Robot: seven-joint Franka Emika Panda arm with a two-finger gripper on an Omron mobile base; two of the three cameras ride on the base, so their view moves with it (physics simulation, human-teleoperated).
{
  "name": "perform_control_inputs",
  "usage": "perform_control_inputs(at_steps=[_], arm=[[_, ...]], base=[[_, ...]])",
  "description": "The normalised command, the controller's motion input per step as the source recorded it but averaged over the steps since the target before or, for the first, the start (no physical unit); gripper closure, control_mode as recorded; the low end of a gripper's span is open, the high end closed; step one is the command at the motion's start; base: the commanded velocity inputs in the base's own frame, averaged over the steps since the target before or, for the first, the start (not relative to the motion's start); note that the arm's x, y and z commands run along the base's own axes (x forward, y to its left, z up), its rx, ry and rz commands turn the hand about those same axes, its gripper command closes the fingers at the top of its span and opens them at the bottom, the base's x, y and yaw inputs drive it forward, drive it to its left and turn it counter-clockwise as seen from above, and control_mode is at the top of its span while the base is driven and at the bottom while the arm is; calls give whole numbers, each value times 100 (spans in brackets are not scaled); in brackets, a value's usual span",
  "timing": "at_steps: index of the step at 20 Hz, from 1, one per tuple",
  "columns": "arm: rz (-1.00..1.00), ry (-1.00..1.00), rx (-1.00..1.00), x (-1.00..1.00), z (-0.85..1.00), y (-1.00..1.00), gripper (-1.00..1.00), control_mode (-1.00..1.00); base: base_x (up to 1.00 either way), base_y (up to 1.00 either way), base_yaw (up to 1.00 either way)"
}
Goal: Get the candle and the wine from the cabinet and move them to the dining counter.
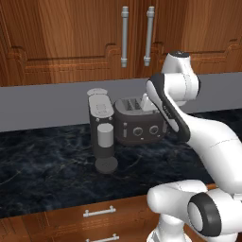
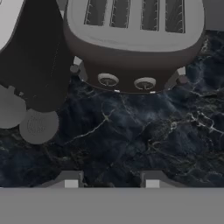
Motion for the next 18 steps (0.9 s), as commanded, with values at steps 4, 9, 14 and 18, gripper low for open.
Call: perform_control_inputs(at_steps=[4,9,14,18], arm=[[1,-1,0,-17,0,0,-100,-100],[2,-30,5,-48,0,3,-100,-100],[0,-45,0,-18,20,15,-100,-100],[-3,-46,0,0,36,22,-100,-100]], base=[[0,0,0],[0,0,0],[0,0,0],[0,0,0]])
